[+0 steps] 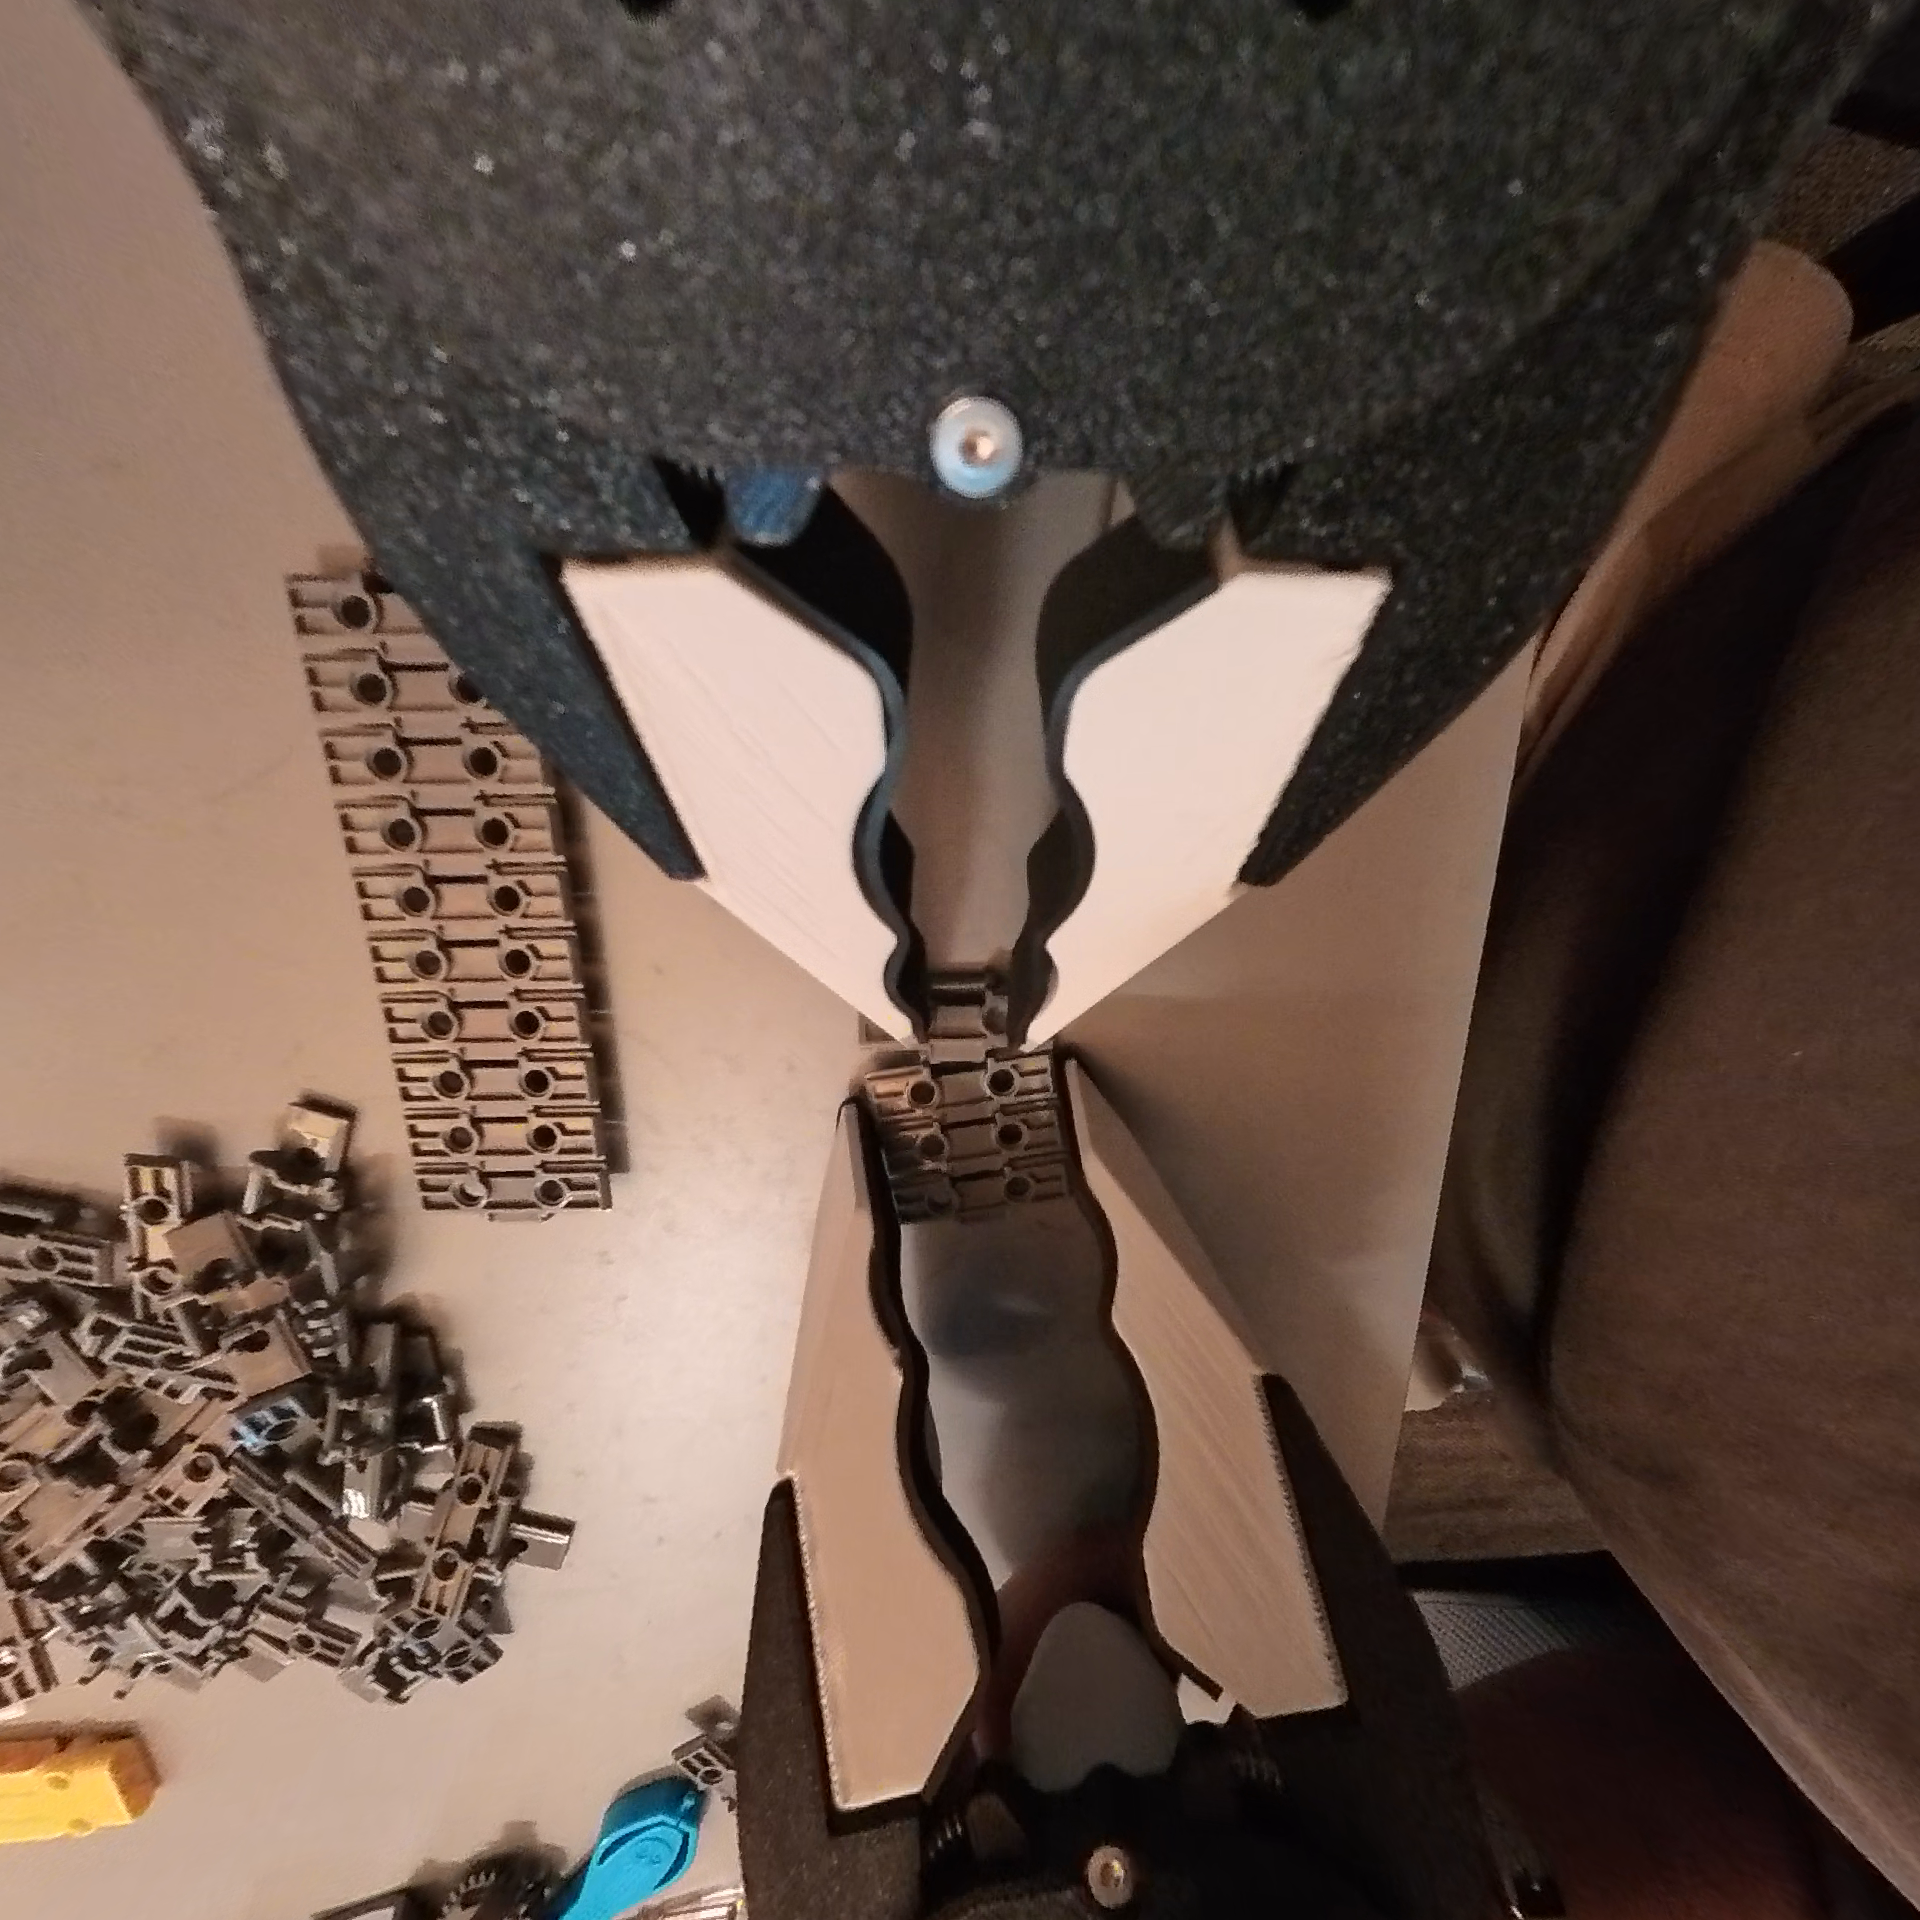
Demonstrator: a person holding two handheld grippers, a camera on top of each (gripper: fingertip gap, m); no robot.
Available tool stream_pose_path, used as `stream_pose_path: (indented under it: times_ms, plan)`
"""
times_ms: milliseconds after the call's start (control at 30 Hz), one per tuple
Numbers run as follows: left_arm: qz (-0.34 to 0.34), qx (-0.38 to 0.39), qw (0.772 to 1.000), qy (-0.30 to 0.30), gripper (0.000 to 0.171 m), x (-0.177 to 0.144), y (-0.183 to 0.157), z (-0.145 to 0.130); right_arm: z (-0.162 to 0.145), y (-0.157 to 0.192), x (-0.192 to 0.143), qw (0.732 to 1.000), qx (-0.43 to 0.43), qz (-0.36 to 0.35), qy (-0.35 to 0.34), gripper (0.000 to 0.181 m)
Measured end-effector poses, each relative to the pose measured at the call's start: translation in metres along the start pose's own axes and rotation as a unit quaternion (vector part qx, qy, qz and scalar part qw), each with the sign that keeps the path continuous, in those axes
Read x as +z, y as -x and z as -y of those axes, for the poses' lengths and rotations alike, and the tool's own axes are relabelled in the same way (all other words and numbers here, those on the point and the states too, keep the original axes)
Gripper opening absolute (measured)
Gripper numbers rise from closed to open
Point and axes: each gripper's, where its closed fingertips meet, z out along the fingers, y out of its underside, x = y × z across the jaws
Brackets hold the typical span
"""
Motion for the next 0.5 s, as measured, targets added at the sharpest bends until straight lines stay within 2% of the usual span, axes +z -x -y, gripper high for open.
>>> stream_pose_path:
  times_ms: [333, 500]
  plan:
    - [-0.007, 0.004, 1.0, 0.0, 0.037, 0.001, -0.0015, 0.0008, -0.0004, 0.0008, 0.0007, 1.0, -0.006, 0.014, 0.011, 0.012]
    - [-0.017, -0.006, 1.0, 0.001, 0.037, 0.0014, -0.0019, 0.0009, -0.0016, -0.0019, 0.0012, 0.996, 0.045, 0.011, 0.07, 0.007]
